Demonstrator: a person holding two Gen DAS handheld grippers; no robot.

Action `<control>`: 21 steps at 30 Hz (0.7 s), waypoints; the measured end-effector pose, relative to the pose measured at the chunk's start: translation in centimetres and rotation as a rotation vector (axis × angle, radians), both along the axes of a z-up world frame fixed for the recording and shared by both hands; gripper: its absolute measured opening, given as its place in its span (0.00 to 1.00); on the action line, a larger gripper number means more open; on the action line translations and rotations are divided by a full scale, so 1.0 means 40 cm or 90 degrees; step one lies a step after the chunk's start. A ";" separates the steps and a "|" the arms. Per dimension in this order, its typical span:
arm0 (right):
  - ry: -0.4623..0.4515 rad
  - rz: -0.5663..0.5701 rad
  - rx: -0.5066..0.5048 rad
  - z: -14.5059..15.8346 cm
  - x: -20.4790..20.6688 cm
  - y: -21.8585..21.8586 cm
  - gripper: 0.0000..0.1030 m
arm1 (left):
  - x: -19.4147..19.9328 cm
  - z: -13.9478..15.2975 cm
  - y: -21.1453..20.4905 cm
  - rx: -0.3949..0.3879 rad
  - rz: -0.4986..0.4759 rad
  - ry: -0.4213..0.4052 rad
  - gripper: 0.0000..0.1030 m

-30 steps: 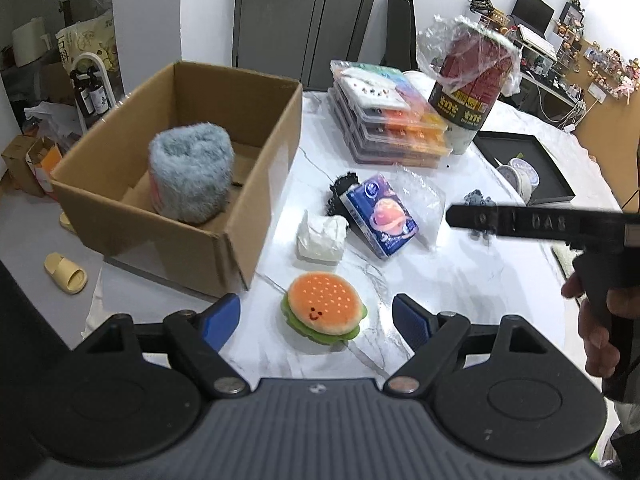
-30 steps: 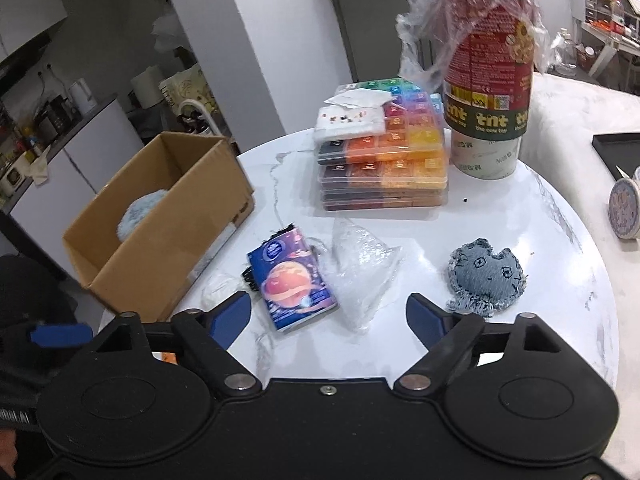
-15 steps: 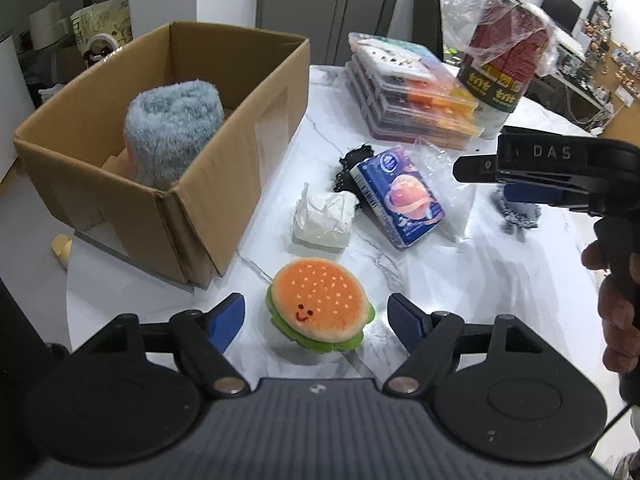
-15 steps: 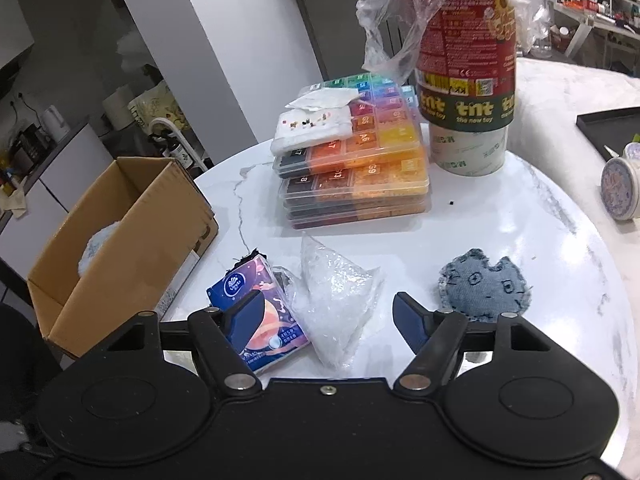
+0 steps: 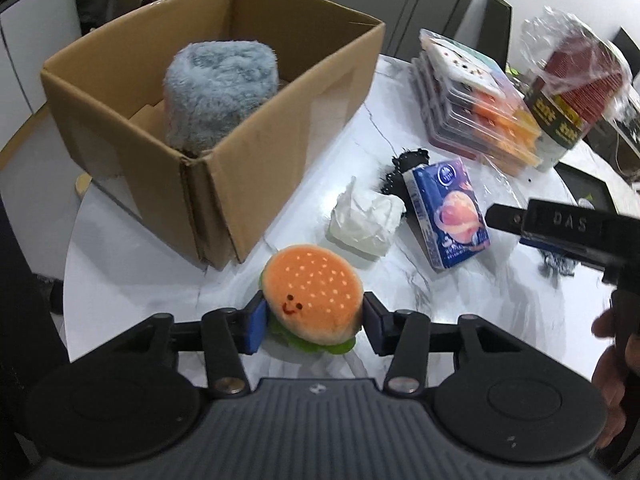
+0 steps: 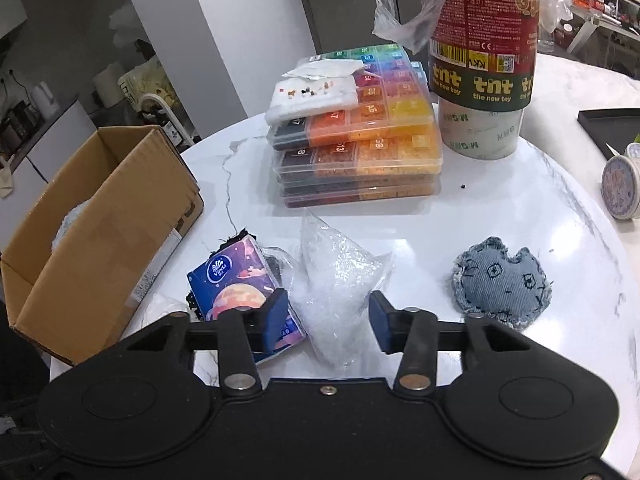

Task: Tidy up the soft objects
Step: 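Move the left gripper to the orange hamburger plush and grasp it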

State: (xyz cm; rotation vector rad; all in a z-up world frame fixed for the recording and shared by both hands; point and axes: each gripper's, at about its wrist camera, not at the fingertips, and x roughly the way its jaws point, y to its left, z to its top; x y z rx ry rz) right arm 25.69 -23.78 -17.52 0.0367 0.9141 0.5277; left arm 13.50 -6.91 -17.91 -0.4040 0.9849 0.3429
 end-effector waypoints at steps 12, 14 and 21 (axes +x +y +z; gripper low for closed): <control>0.023 -0.022 -0.019 0.055 -0.036 -0.030 0.19 | -0.007 0.015 -0.005 -0.020 -0.004 0.006 0.43; 0.019 -0.026 -0.026 0.072 -0.049 -0.037 0.19 | -0.011 0.020 -0.007 -0.026 -0.007 0.008 0.43; 0.000 -0.029 -0.051 0.119 -0.096 -0.032 0.19 | -0.023 0.061 -0.025 -0.033 -0.028 -0.003 0.43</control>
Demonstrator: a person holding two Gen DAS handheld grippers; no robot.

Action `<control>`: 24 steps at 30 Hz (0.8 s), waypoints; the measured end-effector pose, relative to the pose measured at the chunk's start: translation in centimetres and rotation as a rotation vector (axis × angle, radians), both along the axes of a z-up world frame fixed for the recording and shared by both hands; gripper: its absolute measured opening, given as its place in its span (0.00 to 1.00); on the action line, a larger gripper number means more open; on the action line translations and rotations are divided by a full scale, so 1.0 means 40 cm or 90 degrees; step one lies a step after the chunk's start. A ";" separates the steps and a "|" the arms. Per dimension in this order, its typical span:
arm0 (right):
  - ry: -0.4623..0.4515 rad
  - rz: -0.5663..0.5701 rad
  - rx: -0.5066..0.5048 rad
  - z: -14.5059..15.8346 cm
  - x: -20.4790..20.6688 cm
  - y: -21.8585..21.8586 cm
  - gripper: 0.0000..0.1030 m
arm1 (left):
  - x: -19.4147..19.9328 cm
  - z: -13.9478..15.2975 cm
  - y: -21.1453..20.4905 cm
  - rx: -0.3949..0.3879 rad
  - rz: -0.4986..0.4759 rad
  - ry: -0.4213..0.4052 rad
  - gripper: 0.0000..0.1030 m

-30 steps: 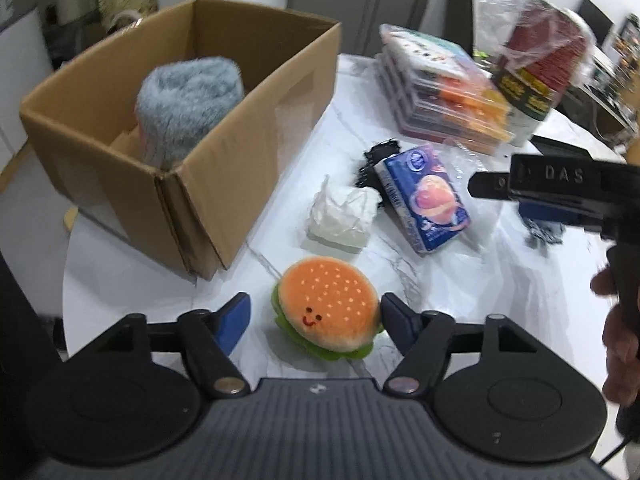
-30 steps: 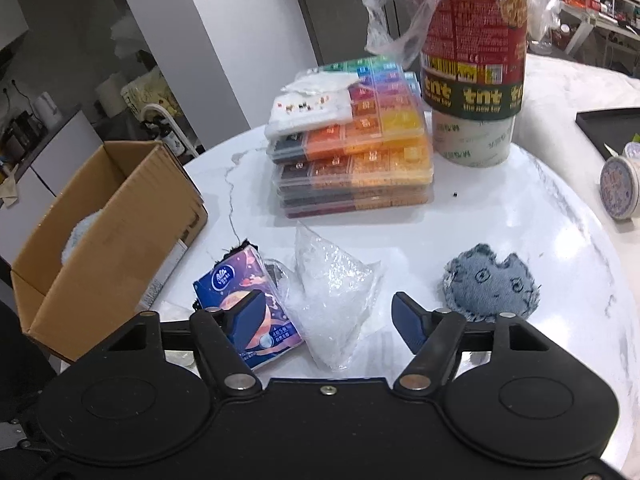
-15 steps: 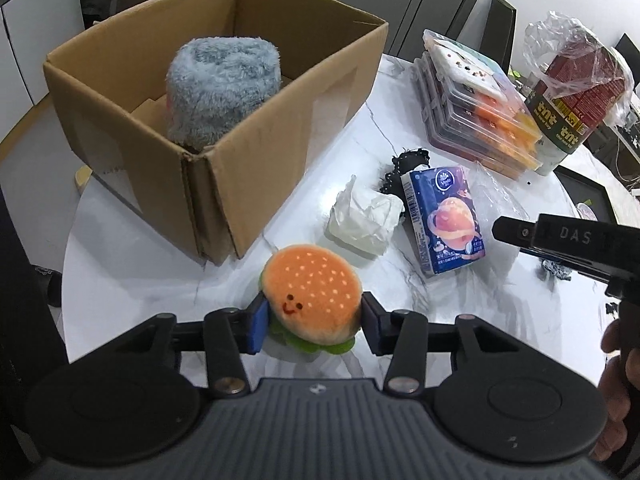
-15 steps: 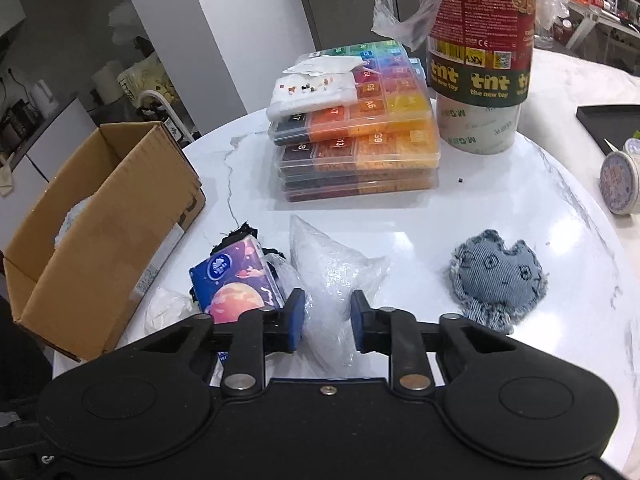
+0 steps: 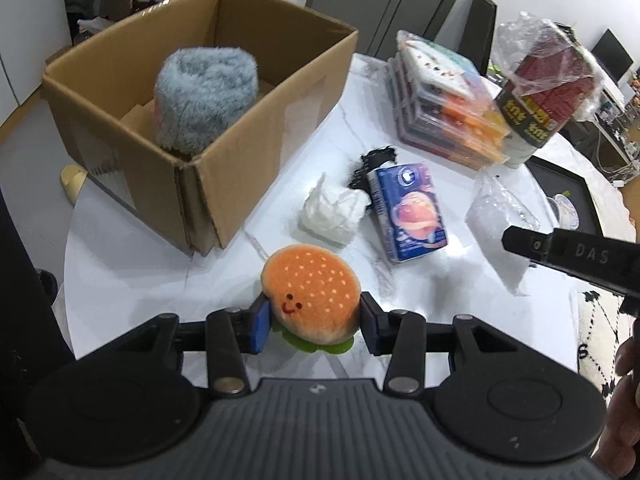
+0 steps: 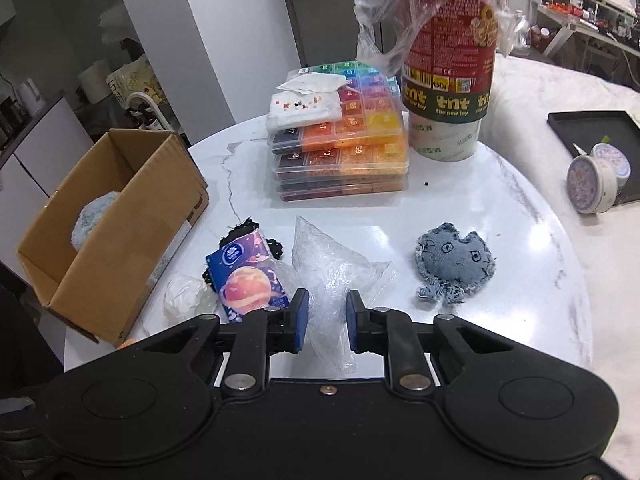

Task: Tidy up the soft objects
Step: 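Carry the hamburger plush with the left gripper over the cardboard box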

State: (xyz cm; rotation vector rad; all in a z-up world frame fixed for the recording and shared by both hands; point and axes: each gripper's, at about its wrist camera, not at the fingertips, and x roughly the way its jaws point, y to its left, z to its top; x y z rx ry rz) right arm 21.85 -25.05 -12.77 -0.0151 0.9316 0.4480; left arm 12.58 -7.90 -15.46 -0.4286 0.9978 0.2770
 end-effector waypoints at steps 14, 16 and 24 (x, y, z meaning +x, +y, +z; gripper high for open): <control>-0.024 -0.042 0.025 0.095 -0.086 -0.031 0.19 | -0.033 0.088 -0.025 0.053 -0.048 -0.014 0.43; -0.026 -0.041 0.026 0.111 -0.101 -0.029 0.19 | -0.039 0.104 -0.036 0.074 -0.058 -0.019 0.43; -0.046 -0.033 0.026 0.202 -0.149 -0.004 0.19 | -0.064 0.176 -0.047 0.130 -0.083 -0.053 0.43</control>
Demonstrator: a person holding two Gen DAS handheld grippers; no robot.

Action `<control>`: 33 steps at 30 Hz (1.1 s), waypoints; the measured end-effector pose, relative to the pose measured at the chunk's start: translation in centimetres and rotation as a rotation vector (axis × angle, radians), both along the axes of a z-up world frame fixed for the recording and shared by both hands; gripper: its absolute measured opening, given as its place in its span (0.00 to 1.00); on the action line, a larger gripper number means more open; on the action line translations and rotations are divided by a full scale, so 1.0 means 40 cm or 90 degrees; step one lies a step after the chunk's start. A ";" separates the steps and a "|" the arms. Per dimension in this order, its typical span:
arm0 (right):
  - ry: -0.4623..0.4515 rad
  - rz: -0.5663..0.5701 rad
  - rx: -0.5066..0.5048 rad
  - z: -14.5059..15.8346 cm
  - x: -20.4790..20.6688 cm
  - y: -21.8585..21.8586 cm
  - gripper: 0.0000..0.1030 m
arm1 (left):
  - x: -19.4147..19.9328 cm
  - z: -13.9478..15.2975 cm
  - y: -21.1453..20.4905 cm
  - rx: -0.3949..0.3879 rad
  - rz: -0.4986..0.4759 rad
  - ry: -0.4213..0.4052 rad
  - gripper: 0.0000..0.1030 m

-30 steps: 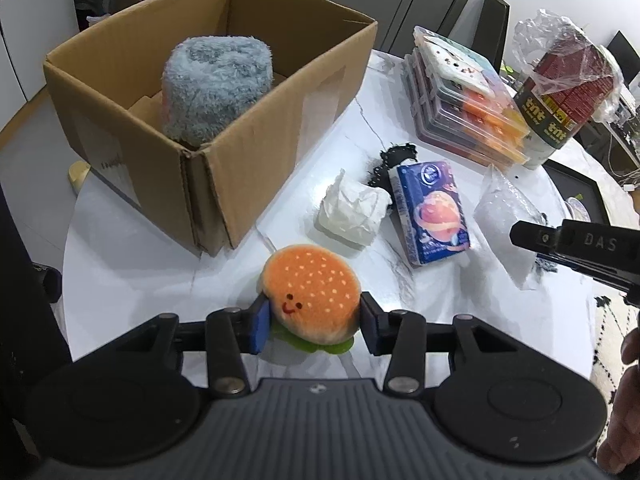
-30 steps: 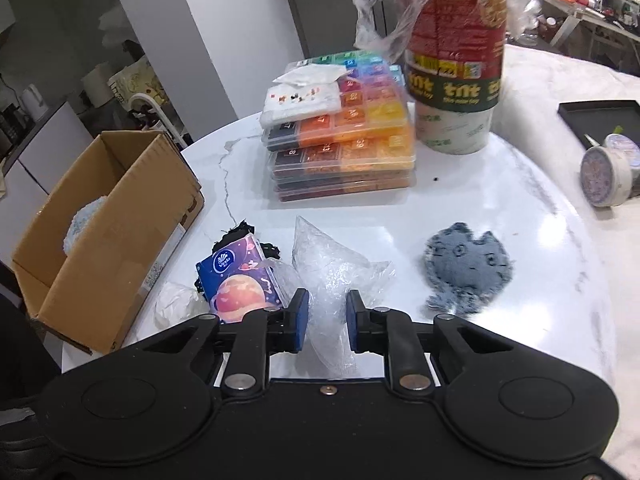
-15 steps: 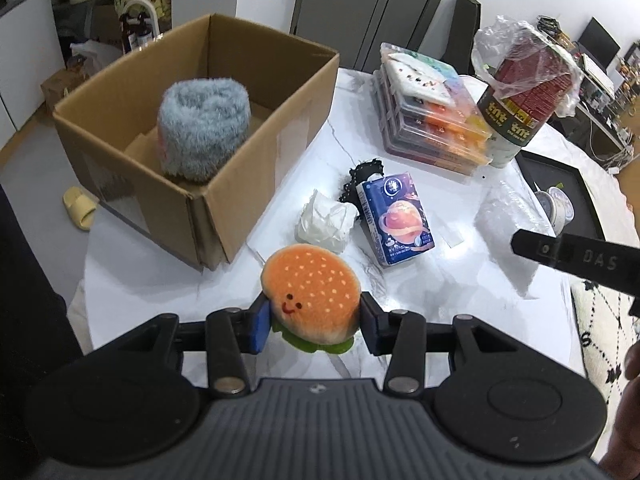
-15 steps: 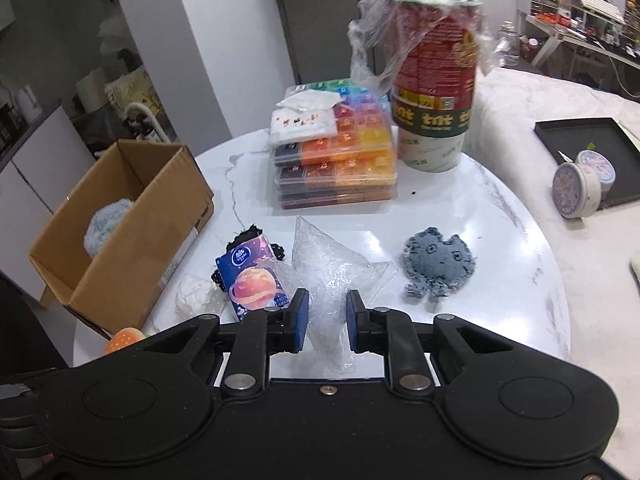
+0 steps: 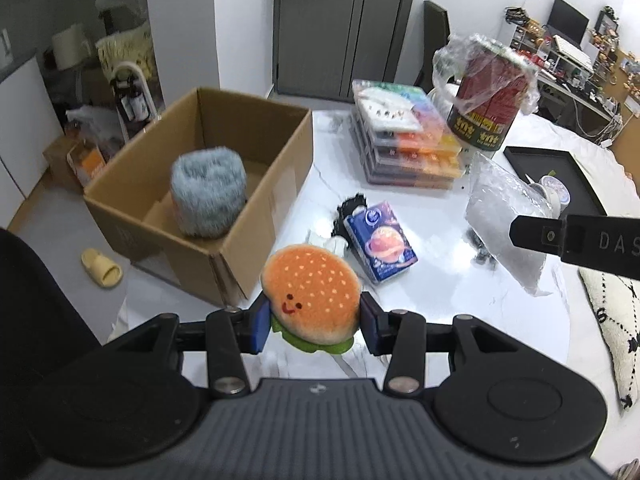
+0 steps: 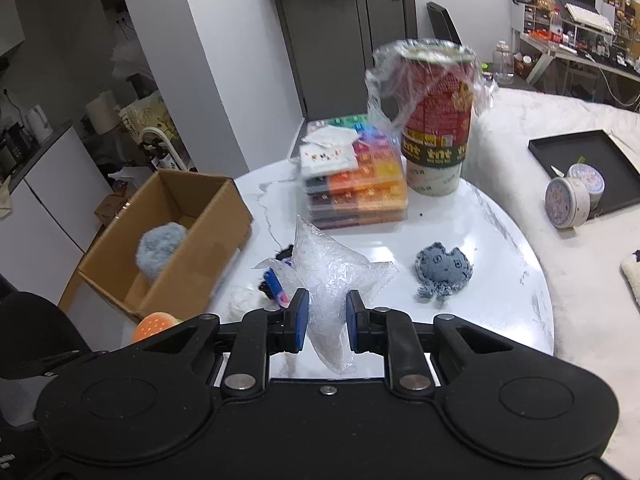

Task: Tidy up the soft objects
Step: 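Carry the hamburger plush with the left gripper over the cardboard box, then drop the hamburger plush into the box by opening the left gripper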

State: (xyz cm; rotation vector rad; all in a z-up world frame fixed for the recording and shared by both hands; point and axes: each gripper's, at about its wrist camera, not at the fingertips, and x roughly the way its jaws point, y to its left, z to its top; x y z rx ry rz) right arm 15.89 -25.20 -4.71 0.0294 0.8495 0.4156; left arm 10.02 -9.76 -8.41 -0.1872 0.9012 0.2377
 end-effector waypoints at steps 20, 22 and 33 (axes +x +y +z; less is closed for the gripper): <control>-0.012 0.015 0.037 0.066 0.005 0.143 0.19 | 0.036 0.108 0.216 0.027 -0.034 -0.034 0.43; -0.011 0.018 0.037 0.065 0.009 0.162 0.19 | 0.050 0.113 0.242 0.032 -0.040 -0.035 0.43; 0.004 0.024 0.052 0.053 0.040 0.256 0.19 | 0.151 0.118 0.340 0.060 -0.101 -0.030 0.43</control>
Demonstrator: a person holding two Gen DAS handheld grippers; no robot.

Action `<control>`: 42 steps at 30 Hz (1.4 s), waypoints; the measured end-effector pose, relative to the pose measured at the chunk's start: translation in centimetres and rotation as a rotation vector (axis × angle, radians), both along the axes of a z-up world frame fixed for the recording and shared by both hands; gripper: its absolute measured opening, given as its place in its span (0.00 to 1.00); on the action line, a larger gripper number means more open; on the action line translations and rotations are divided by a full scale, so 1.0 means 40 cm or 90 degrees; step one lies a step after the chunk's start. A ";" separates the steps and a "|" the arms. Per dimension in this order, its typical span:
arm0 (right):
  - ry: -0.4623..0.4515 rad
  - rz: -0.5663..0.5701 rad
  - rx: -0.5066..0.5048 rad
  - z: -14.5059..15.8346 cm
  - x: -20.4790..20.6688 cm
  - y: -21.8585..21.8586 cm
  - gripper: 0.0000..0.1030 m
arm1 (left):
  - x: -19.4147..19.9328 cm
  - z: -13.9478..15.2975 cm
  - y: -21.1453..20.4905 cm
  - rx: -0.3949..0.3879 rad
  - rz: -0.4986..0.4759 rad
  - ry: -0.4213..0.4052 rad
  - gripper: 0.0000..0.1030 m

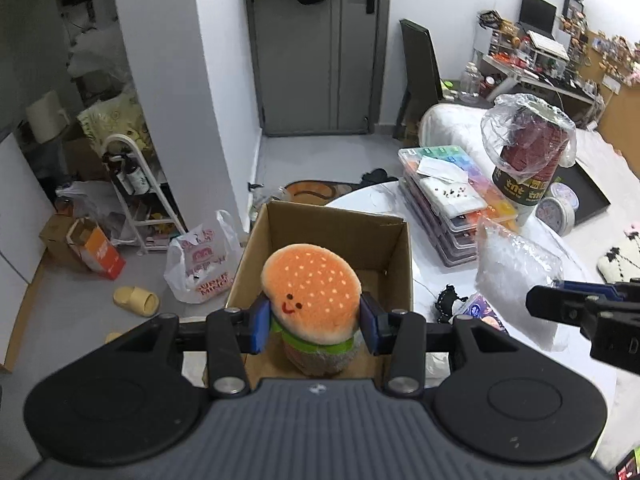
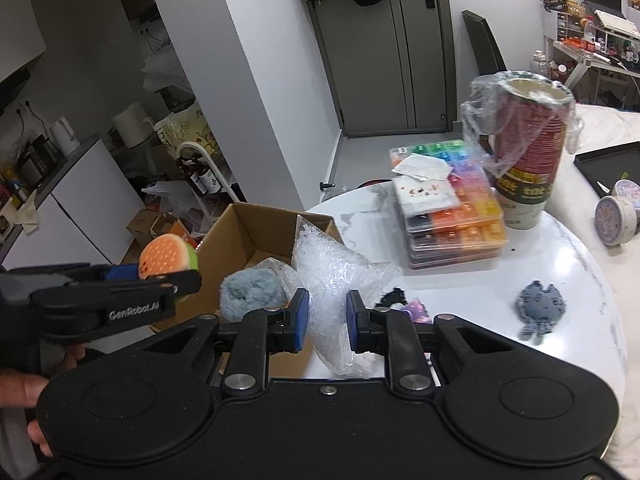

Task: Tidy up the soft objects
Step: 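Drop the hamburger plush into the box by opening the left gripper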

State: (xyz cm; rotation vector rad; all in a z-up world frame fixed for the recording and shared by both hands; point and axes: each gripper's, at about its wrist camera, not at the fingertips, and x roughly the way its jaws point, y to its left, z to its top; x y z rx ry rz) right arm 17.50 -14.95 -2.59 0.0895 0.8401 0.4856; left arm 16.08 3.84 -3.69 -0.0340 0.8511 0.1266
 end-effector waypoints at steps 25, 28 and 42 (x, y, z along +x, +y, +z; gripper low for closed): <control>0.046 0.002 0.023 -0.037 0.135 0.176 0.20 | 0.203 -0.057 0.141 -0.079 -0.012 0.068 0.43; 0.059 0.008 0.050 -0.052 0.151 0.178 0.26 | 0.218 -0.064 0.141 -0.084 -0.013 0.075 0.45; 0.046 0.007 0.037 -0.047 0.115 0.123 0.51 | 0.205 -0.046 0.139 -0.078 -0.007 0.070 0.63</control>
